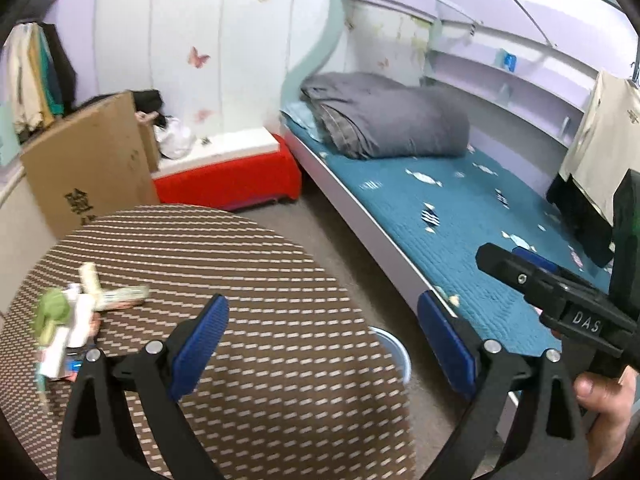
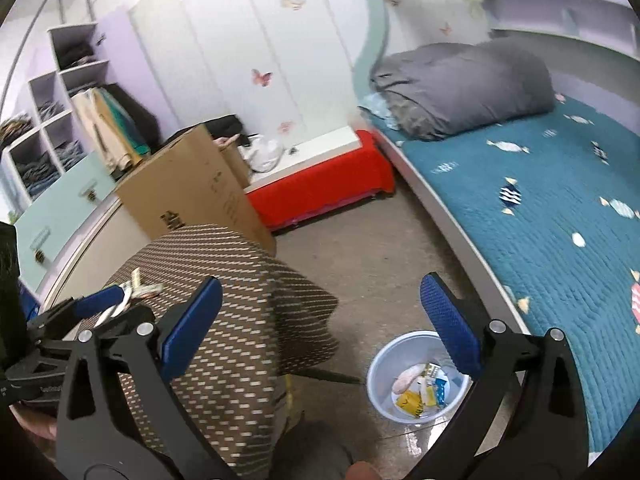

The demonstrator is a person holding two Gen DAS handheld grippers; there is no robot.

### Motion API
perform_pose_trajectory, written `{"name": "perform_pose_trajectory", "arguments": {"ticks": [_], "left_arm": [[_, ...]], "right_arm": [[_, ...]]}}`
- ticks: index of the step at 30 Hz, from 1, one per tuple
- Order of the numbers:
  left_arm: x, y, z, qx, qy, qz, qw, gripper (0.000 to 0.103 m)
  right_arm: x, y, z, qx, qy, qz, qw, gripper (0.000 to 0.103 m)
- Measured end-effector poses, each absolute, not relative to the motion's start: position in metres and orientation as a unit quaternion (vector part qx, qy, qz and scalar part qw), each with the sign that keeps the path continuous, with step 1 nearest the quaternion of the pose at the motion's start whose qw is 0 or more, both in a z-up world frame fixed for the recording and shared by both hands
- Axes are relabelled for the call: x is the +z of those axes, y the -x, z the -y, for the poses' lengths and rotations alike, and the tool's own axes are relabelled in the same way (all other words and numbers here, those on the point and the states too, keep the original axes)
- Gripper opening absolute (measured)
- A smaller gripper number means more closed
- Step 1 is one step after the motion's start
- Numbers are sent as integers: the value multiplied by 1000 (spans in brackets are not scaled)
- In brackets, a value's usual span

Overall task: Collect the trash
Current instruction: 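Grasp the teal toothpaste tube with left tool while right tool grasps the red string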

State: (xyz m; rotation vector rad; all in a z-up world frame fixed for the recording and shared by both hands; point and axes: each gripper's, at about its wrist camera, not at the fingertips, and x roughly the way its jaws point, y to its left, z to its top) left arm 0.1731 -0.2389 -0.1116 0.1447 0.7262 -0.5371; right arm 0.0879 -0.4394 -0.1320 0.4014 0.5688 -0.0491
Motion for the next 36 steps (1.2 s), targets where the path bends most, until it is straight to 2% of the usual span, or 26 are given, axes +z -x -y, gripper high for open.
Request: {"name": "perform_pose_trajectory", "arguments": {"ticks": [7,16,23,32,33,36], "left_arm": [[-93,-162,170,-226,-36,-324,918,95],[-98,-157,91,-160,-23,-316,935,95],[-115,-161,20,-84,1,-324,942,95],[-147,-180,-50,-1,18,-354,935,95],[-150,-183,-53,3,20,-356,934,95],[-158,-196,-64,9,27,-365,930,95]], "right_arm": [[-116,-99,381,25,-163,-281,945,97],[-121,-127,304,118,-110,-315,935,97],[-151,-165,225,196,3,-372,908,97],[-193,-199,153,244,142,-406,869,97],[-195,-202,150,249,144,-407,867,95],[-199,-211,142,259,143,-411,862,78]]}}
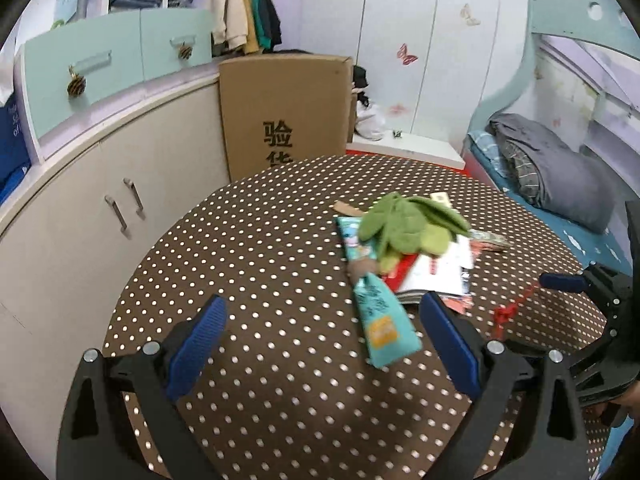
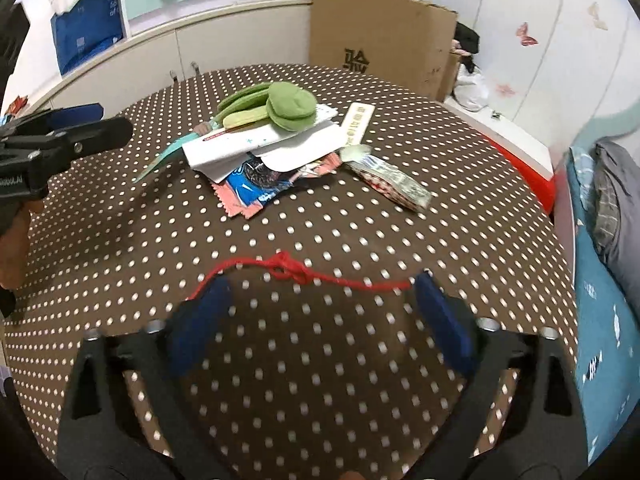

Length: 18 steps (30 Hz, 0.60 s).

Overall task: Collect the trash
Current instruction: 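Grasp the teal toothpaste tube with left tool while right tool grasps the red string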

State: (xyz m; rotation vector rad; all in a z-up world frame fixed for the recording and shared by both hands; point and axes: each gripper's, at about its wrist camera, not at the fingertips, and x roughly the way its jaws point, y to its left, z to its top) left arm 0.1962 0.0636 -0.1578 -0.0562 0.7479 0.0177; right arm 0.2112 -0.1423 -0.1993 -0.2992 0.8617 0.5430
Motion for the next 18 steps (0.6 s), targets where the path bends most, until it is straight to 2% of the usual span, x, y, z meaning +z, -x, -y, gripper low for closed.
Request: {"name": "perform_pose_trajectory", "arguments": {"ticks": [1,2,4,6,12,13,14,16,17,18], "left_arm": [[-160,-199,-64,9,28,-367,930,95],[-162,-204,-65,11,28,-370,929,95],[-166,-215,-67,15,28,-376,926,95],[-169,-225,-68,17,25,-380,925,95],[-181,-256,-63,1,8,-410,912,95],[-182,-259,-61,-4,2,-415,910,92],[-184,-261,-59,-9,-3,-420,907,87],[-188,-266,-57,-34,3,-435,900,64],[-188,-267,-56,-37,5,-437,899,60],[-187,-267,-56,-41,4,-434,900,40]], "right_arm": [[-199,-214,141,264,135,-411,862,65],[-198,-215,139,267,134,-410,862,60],[-198,-216,136,274,131,-410,860,44],[-197,-215,132,279,130,-409,859,35],[-194,-212,129,279,121,-411,859,33],[-193,-210,130,279,123,-411,859,33],[-194,-210,130,278,123,-410,860,33],[-193,-209,130,274,119,-411,861,32],[-194,-208,131,272,117,-411,862,32],[-194,-207,130,270,115,-412,863,30]]}}
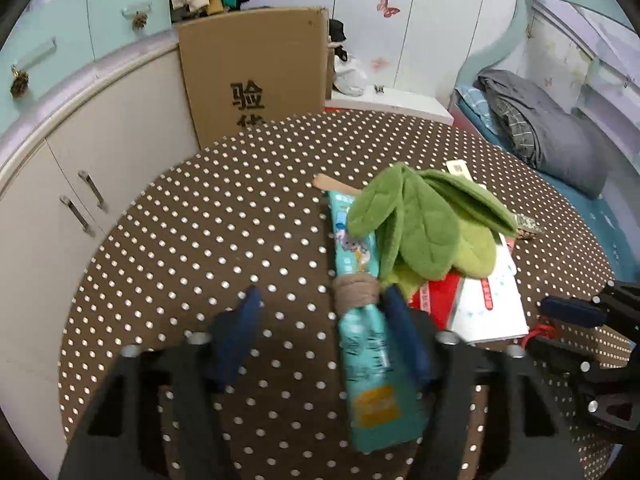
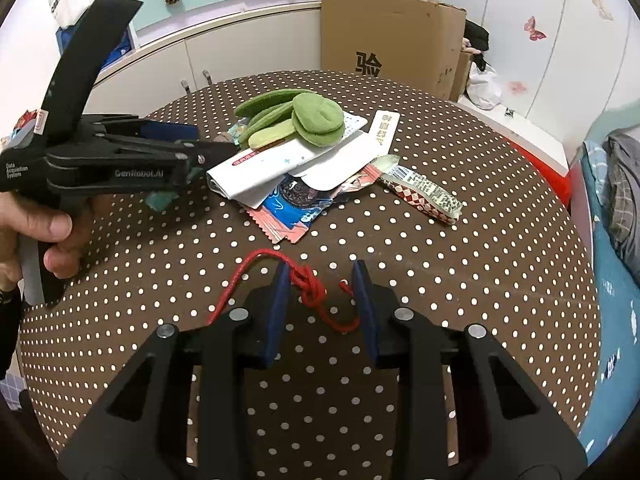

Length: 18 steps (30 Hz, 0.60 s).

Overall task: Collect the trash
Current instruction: 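Grasp the teal toothpaste tube with left tool while right tool grasps the red string, then carry the tube and red string to the white bin and release them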

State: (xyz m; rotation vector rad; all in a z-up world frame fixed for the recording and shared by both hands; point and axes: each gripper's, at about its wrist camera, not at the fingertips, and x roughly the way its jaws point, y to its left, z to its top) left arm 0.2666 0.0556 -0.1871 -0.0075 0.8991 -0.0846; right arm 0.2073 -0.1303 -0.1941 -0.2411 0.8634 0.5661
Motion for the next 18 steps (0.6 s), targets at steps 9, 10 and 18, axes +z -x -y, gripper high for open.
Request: {"name": "perform_pose_trajectory", "arguments": {"ticks": [9,10,18], "left_arm": [[-188,-231,-65,-62,20,-433,899,22],[-188,-223,-69,-63,29,-433,899,22],[-185,-171,-73,-67,54,-420,904,22]], "right_arm": [[-193,-185,144,265,81,-419,865,8],[-194,-179,146,264,79,-418,865,8],[-180,-152,184,249,26,-395,884,8]]}}
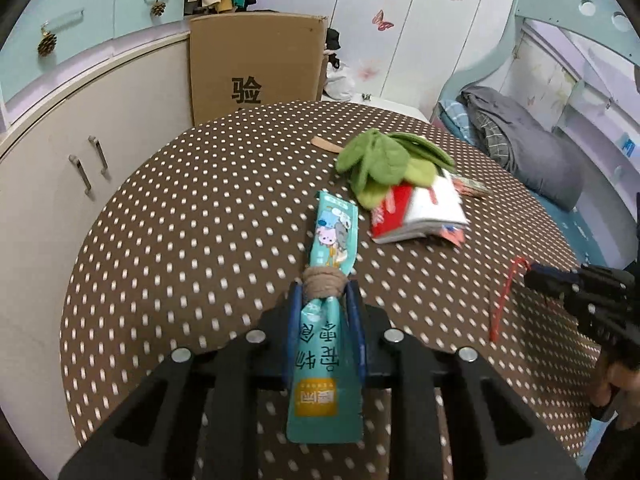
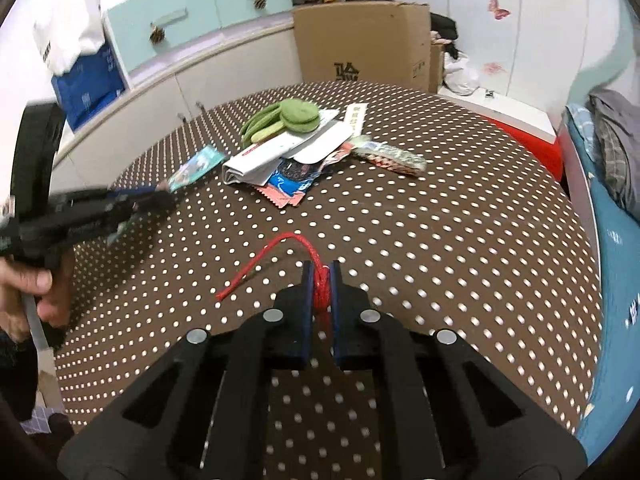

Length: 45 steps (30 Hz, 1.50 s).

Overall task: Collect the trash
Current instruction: 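Carry the tube and red string to the white bin and release them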

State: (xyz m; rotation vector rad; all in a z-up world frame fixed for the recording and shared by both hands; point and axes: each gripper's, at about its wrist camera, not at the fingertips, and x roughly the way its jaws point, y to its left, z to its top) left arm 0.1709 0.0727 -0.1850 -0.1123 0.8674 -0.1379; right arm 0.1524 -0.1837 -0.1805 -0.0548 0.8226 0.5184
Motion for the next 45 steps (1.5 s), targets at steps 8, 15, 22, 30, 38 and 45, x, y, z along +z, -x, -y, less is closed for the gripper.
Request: {"name": "perform_pose_trajectory", "arguments": {"ticks": [8,15,22,30,38,45], "left_arm": [[-163,-138,-43,-86,60,-382,918,22],[-141,-138,-3,-115,49,-355,926,22],[-120,-144,49,-147,37,-335,930,22],[-107,-145,113,-195,17,-321,927,22],[-114,-154,173,-233,2,-331,914,22],[-129,-166,215,-249,-15,-348,904,22]], "right_arm": [[-144,-134,230,233,-26,-349,907,8],[-115,-125,272,210,-60,-314,924,8],[-97,-119,327,165,-103,-284,939,8],[-109,-115,418,87,-156,-282,943,8],[-179,-127,493,23,-231,-319,919,8],[-289,-157,527,-25,-279,-406,870,8]]}}
